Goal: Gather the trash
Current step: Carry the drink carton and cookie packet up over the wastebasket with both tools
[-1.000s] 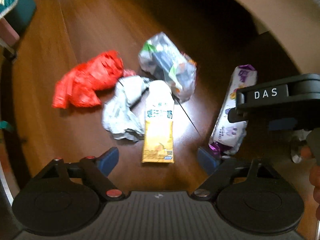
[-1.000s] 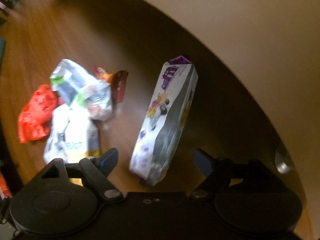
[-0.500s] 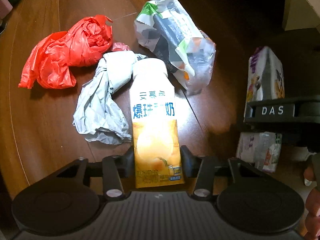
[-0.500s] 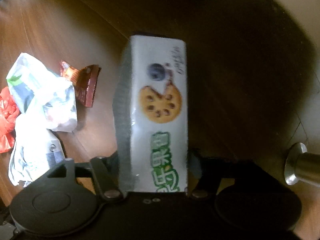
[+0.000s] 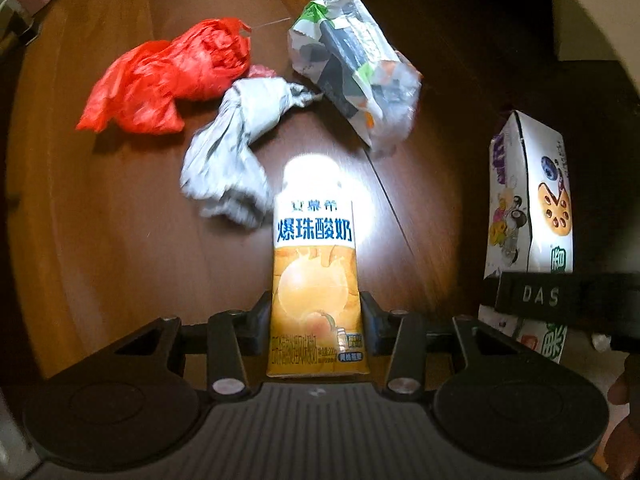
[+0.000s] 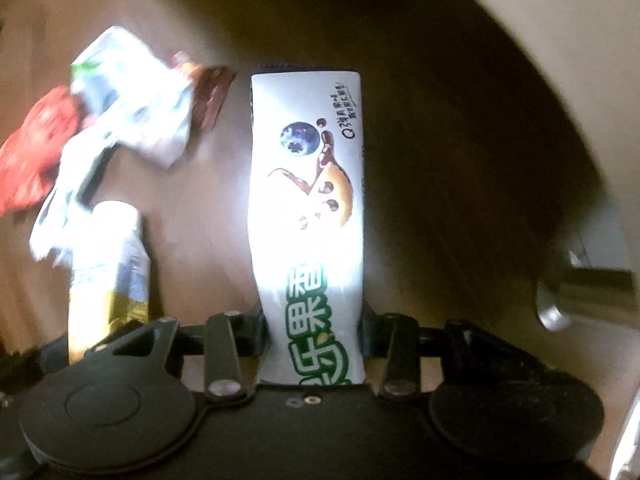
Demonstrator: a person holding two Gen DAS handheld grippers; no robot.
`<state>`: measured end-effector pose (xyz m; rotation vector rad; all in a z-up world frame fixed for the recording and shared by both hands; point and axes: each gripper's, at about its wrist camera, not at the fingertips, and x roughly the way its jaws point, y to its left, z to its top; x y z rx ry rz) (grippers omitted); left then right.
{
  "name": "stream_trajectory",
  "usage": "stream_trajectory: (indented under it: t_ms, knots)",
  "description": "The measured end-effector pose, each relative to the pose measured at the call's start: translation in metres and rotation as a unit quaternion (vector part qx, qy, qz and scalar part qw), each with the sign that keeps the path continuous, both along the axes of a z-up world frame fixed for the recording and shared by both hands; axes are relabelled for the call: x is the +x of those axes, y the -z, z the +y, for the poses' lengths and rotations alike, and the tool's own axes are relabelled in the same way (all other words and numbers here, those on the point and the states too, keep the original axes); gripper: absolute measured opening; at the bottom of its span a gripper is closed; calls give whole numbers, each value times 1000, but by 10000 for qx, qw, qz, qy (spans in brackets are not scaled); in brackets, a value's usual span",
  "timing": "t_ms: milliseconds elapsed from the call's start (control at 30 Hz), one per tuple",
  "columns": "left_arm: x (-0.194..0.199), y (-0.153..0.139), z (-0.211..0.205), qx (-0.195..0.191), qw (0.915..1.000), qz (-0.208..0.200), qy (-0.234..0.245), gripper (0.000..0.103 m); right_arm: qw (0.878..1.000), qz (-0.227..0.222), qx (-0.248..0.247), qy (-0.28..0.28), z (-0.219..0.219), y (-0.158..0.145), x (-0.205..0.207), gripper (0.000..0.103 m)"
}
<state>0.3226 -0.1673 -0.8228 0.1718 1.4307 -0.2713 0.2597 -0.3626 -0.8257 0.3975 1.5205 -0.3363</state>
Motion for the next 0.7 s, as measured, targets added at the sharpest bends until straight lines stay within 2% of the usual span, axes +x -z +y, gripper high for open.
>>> stream_trajectory:
  t_ms: [133, 300, 567, 700]
  knots:
    - [-15, -41, 19, 13, 9998, 147, -161, 42, 9997, 120, 132, -139, 8, -43, -23, 39]
    - [-28, -110, 41, -54, 9989, 243, -394, 42, 9977, 125, 217, -630, 23, -120, -42, 39]
    - [-55, -256, 69, -157, 9979, 91, -621, 42, 9931, 101, 607, -996, 58, -257, -52, 39]
    - [-68, -343, 87, -321, 9973, -101, -655, 42, 9884, 32, 765, -1312, 74, -335, -56, 39]
